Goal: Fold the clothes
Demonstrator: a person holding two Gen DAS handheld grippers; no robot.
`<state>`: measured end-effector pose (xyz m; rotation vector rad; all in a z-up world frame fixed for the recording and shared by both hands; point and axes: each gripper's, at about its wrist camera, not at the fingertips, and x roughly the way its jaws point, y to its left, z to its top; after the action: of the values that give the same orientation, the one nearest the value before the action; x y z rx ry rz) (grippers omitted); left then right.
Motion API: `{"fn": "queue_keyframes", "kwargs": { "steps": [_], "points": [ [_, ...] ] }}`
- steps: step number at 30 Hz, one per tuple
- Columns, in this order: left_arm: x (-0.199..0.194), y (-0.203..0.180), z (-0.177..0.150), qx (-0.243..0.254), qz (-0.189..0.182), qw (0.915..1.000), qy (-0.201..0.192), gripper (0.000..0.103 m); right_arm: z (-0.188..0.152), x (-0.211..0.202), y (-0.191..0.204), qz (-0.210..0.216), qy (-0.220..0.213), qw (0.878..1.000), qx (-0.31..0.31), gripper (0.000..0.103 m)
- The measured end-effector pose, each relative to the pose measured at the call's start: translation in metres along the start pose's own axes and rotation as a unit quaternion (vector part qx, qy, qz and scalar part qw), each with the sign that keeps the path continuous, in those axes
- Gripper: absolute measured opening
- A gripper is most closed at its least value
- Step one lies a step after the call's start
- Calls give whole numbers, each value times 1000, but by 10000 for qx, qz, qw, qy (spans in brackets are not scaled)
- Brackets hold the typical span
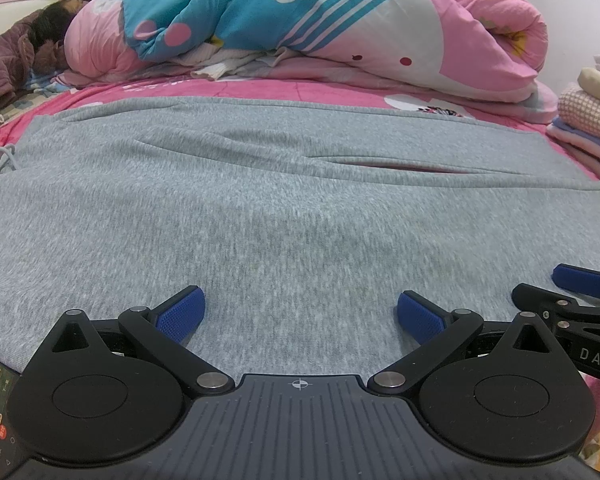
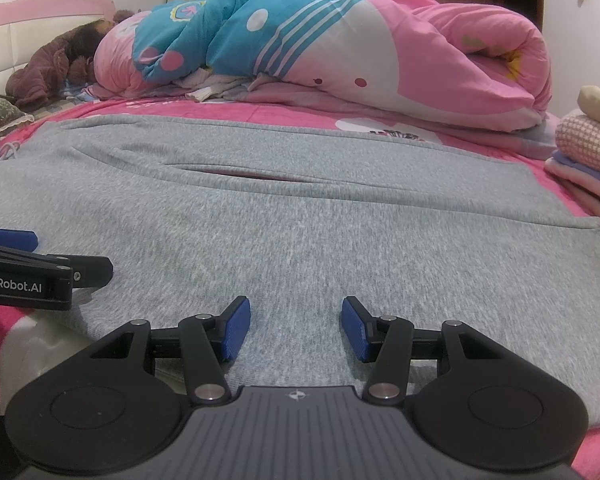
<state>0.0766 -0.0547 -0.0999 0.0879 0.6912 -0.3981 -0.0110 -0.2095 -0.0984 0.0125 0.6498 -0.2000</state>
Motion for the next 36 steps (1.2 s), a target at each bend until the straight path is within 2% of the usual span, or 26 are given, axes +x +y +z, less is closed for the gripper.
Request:
{"fn": "queue_keyframes", "kwargs": {
  "steps": [27, 36],
  "points": [
    [0, -2, -7, 59, 29, 9997, -237, 103, 8, 4, -9, 236, 302, 9993, -5, 58],
    [-7, -4, -16, 109, 98, 9986, -503, 103, 1, 4, -11, 345, 103, 9994, -1, 60]
  ]
}}
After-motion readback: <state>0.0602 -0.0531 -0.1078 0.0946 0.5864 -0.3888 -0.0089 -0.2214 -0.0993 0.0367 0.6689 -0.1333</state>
